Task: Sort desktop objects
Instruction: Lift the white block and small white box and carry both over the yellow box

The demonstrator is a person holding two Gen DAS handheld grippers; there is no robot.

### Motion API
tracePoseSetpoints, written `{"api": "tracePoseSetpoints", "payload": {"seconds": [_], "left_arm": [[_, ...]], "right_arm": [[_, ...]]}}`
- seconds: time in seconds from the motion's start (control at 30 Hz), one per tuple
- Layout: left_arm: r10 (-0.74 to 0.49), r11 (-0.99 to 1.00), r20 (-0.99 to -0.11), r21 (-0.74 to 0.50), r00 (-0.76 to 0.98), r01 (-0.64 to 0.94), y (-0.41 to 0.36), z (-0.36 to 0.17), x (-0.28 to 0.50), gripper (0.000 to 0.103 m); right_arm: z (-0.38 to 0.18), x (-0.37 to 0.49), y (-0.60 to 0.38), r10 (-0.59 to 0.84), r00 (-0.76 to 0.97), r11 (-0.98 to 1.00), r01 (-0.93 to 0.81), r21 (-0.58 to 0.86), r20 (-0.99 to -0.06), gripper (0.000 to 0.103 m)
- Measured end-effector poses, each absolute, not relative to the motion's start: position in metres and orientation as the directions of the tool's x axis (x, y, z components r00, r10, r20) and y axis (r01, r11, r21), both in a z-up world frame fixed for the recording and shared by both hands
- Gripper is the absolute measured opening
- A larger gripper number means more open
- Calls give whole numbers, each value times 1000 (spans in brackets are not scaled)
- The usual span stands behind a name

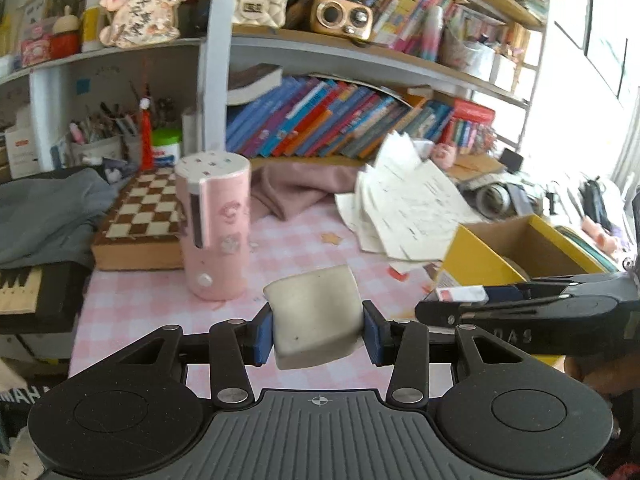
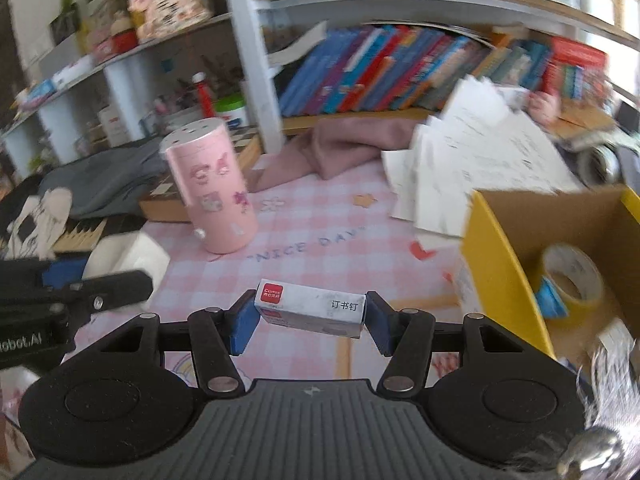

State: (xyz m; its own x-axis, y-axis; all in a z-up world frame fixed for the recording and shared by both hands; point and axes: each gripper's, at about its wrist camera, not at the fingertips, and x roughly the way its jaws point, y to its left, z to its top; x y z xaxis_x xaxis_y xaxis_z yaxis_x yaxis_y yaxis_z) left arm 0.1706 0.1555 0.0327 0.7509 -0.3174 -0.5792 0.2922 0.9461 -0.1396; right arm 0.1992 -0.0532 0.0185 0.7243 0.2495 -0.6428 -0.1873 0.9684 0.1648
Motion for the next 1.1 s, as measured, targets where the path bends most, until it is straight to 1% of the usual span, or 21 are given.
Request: {"api": "tracePoseSetpoints", "payload": {"seconds": [0.3,0.7,1.1], "left_arm": [[-378,920,-575,-141,725,367,145,33,137,42],[-425,902,-556,-191,715,388,141,32,102,41],[-569,809,-515,-208,642,550,94,40,101,40]], "right_arm": [[17,153,-63,205,744,977,-116,179,-636,54],[22,102,-68,160,770,986,-98,134,-618,54],[28,58,-120,-15,795,989,102,109,-607,54]]}}
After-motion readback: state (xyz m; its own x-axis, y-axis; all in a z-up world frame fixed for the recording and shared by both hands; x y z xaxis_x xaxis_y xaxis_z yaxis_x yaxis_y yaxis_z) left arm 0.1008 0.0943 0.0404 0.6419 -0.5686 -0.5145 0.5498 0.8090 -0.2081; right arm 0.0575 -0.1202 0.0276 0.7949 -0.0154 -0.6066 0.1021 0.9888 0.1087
